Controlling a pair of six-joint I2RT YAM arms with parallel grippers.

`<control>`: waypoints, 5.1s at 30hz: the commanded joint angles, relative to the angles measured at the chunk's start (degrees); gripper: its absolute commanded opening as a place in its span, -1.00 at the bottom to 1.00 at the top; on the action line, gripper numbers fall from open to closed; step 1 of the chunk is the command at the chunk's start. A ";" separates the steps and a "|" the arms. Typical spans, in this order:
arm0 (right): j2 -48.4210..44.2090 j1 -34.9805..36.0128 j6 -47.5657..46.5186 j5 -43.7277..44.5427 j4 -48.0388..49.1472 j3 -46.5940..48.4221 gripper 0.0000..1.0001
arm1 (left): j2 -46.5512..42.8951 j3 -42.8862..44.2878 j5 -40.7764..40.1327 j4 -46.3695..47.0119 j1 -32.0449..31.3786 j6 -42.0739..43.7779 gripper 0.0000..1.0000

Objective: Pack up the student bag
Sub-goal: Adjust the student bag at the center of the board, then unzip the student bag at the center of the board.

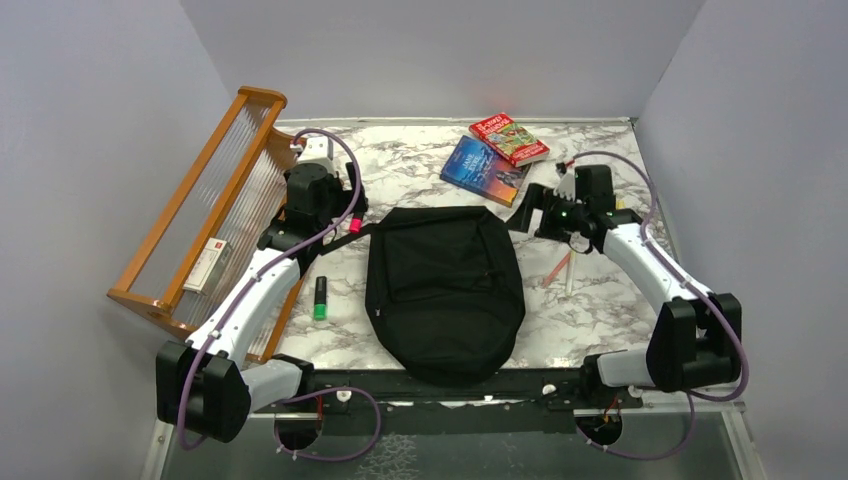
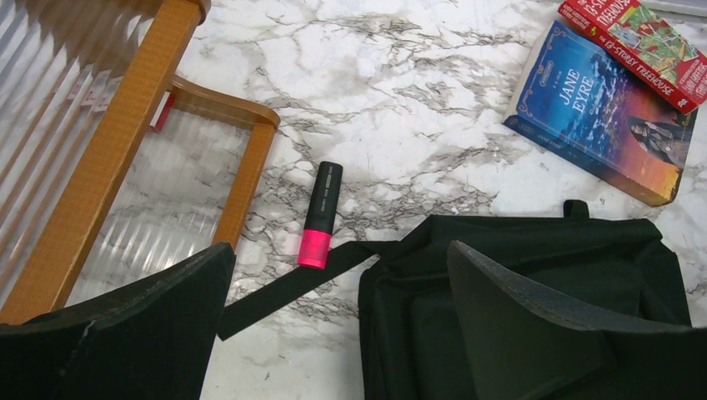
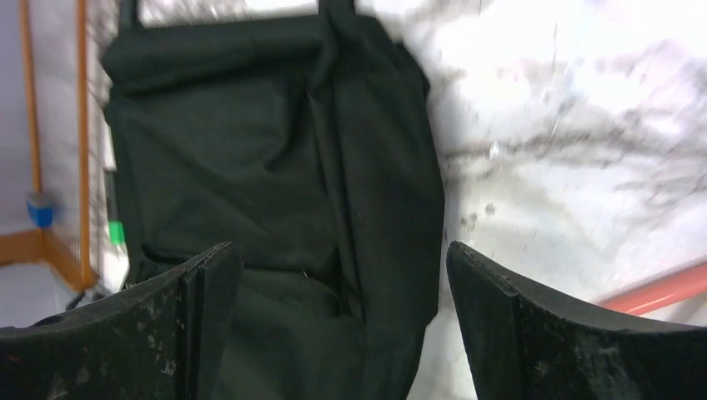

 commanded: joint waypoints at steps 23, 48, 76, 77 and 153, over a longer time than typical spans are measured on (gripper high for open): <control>16.07 1.87 1.95 -13.09 12.95 -14.12 0.66 | 0.50 -0.87 8.43 3.80 0.32 -0.35 0.97; -1.80 1.84 -1.98 -13.74 14.30 -6.58 -0.99 | 1.02 -1.96 10.68 5.52 0.32 -1.63 0.98; 20.63 1.89 -2.12 3.04 18.54 13.63 -0.22 | 7.62 -1.10 11.78 0.56 0.32 -8.09 0.92; 20.14 1.90 -2.25 3.94 18.43 13.42 -0.12 | 7.70 -1.32 10.60 -0.41 0.32 -8.23 0.91; 15.11 30.96 36.26 3.73 48.64 -7.81 0.09 | 22.76 0.18 51.29 27.94 3.22 -15.07 -1.00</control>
